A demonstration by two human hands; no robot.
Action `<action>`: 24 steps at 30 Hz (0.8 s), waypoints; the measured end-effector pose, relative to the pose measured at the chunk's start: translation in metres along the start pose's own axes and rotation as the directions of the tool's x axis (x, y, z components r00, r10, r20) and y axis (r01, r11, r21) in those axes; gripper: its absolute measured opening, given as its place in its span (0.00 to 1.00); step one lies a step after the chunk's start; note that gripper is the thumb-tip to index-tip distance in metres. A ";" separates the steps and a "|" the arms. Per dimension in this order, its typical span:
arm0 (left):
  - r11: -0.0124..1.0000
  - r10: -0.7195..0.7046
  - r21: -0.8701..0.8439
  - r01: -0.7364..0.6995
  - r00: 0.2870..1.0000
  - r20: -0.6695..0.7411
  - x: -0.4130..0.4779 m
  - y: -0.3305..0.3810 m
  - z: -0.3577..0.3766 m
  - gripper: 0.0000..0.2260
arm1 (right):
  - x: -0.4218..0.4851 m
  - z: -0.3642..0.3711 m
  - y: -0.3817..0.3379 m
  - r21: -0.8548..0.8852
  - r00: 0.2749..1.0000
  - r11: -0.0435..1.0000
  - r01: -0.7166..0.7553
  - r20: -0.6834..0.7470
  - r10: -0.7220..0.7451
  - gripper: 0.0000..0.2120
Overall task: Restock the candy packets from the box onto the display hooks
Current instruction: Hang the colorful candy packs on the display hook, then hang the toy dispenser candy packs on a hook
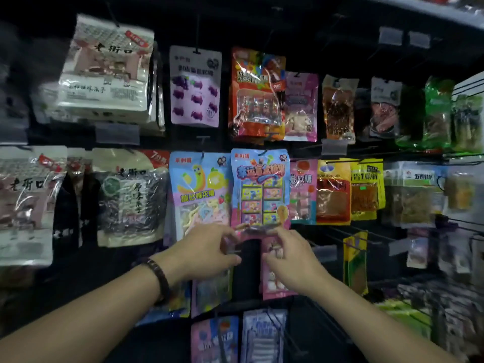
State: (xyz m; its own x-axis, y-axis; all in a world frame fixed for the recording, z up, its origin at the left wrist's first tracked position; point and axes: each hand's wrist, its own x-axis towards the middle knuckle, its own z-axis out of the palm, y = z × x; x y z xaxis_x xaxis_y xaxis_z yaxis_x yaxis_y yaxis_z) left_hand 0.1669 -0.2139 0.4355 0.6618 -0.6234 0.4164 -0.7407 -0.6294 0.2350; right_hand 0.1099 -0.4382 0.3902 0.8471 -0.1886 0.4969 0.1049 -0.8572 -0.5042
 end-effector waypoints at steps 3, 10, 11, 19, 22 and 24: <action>1.000 0.011 -0.025 -0.008 0.993 0.118 -0.063 -0.013 0.025 0.12 | -0.050 0.031 0.002 0.032 0.993 0.999 -0.003 0.121 -0.001 0.17; 0.987 -0.123 -0.055 0.152 0.928 0.353 -0.222 -0.062 0.120 0.09 | -0.170 0.137 0.021 0.144 0.918 0.978 -0.152 0.387 0.086 0.05; 0.982 -0.139 -0.068 0.178 0.913 0.383 -0.242 -0.068 0.136 0.08 | -0.187 0.153 0.026 0.145 0.895 0.970 -0.194 0.431 0.114 0.05; 0.905 -0.274 -0.119 0.408 0.774 0.571 -0.362 -0.091 0.256 0.06 | -0.336 0.279 0.086 0.066 0.743 0.845 -0.530 0.516 0.426 0.10; 0.941 -0.250 -0.014 0.339 0.720 0.648 -0.375 -0.091 0.281 0.11 | -0.391 0.319 0.104 -0.101 0.604 0.806 -0.583 0.610 0.513 0.14; 0.941 -0.247 -0.003 0.337 0.693 0.677 -0.379 -0.090 0.290 0.13 | -0.416 0.335 0.111 -0.212 0.483 0.791 -0.574 0.692 0.536 0.24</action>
State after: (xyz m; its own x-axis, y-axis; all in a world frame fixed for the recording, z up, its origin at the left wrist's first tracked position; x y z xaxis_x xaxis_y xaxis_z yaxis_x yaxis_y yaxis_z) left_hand 0.0161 -0.0556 0.0014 0.7197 -0.5911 -0.3641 -0.4742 -0.8016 0.3641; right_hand -0.0565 -0.2946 -0.1089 0.8261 -0.2194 -0.5190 -0.5138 -0.6713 -0.5341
